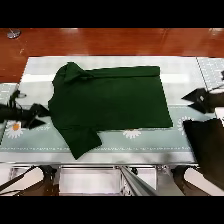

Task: Fold the shirts.

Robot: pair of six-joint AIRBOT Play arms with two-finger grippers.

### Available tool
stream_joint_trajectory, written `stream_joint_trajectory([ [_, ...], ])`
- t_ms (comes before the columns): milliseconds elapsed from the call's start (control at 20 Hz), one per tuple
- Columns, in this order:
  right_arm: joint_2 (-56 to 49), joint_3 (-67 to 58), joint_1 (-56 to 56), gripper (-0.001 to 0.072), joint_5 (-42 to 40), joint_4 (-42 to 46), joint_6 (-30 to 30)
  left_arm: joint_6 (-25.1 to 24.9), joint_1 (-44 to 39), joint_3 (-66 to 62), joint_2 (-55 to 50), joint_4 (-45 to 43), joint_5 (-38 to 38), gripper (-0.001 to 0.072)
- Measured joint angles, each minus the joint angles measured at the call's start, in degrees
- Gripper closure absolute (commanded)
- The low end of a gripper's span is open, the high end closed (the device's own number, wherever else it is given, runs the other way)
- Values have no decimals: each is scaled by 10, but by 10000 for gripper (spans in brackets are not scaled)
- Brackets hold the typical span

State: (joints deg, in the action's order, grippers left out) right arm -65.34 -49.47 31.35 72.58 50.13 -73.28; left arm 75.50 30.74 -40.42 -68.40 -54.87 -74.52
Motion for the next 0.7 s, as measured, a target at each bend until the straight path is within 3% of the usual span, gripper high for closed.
stream_joint_trajectory([
  [300,113,150,7,96,-47,-29,13,-36,28,145,59,85,76,9],
  [600,130,173,7,96,-52,-43,15,-91,-43,189,48,190,133,11],
  [650,130,174,7,96,-52,-45,15,-93,-51,190,45,196,138,158],
  [700,131,175,7,96,-54,-45,15,-96,-58,190,43,196,147,662],
])
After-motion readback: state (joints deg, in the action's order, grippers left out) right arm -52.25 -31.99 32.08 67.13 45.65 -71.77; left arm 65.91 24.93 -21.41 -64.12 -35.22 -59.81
